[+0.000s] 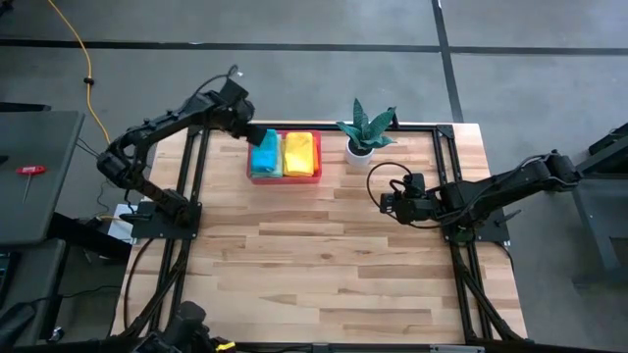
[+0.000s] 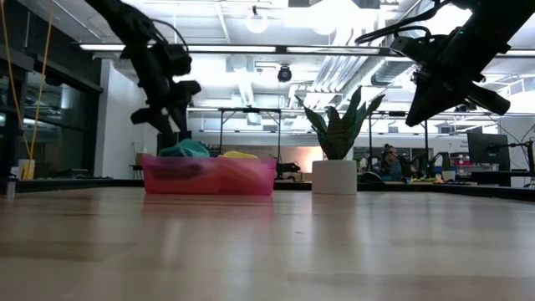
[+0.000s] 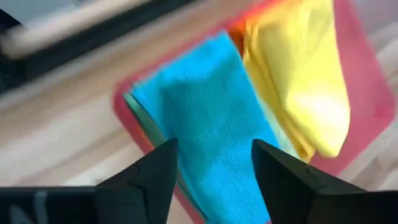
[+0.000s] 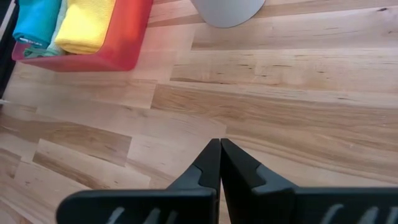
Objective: Fold microfiber towels
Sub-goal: Put the blue microfiber towel into the bin
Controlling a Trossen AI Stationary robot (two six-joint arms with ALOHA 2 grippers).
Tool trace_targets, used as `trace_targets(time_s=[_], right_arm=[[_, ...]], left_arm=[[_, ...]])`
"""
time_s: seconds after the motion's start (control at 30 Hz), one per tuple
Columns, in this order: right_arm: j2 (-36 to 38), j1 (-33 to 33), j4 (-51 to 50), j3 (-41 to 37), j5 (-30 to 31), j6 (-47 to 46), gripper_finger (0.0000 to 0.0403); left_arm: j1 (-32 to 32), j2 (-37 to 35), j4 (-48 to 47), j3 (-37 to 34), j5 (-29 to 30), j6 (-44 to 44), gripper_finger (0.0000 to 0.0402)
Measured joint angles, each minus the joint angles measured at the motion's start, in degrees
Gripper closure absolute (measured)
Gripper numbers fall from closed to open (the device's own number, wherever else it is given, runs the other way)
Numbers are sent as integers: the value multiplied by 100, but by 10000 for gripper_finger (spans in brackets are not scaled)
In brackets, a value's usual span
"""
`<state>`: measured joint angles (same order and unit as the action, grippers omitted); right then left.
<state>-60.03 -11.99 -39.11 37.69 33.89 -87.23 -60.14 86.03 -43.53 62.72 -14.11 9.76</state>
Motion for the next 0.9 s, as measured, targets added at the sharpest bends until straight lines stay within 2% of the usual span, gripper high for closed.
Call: trace_targets(time_s=[0.13,0.27,0.37,0.47,0.5,0.7,0.8,0.9], right_arm=[[0,0,0,0,0,0,402],[0,0,0,0,0,0,402],[0,0,0,0,0,-1,402],[0,0,0,0,-2,1,402],[0,0,0,0,0,1,402],[0,-1,52,0,-2,0,402],[0,-1,55,0,-2,0,402],[0,0,55,0,4,-14,402]], left_arm=[[-106,-148,-186,421,235,-6,193],[-85,-211,-12,555,253,-83,199],[76,-159,-11,555,227,-230,255],[288,-29,12,548,332,-290,360],[335,-2,82,548,391,-234,379],[390,149,355,548,888,56,398],[319,261,257,548,878,52,398],[299,422,275,548,604,55,401]])
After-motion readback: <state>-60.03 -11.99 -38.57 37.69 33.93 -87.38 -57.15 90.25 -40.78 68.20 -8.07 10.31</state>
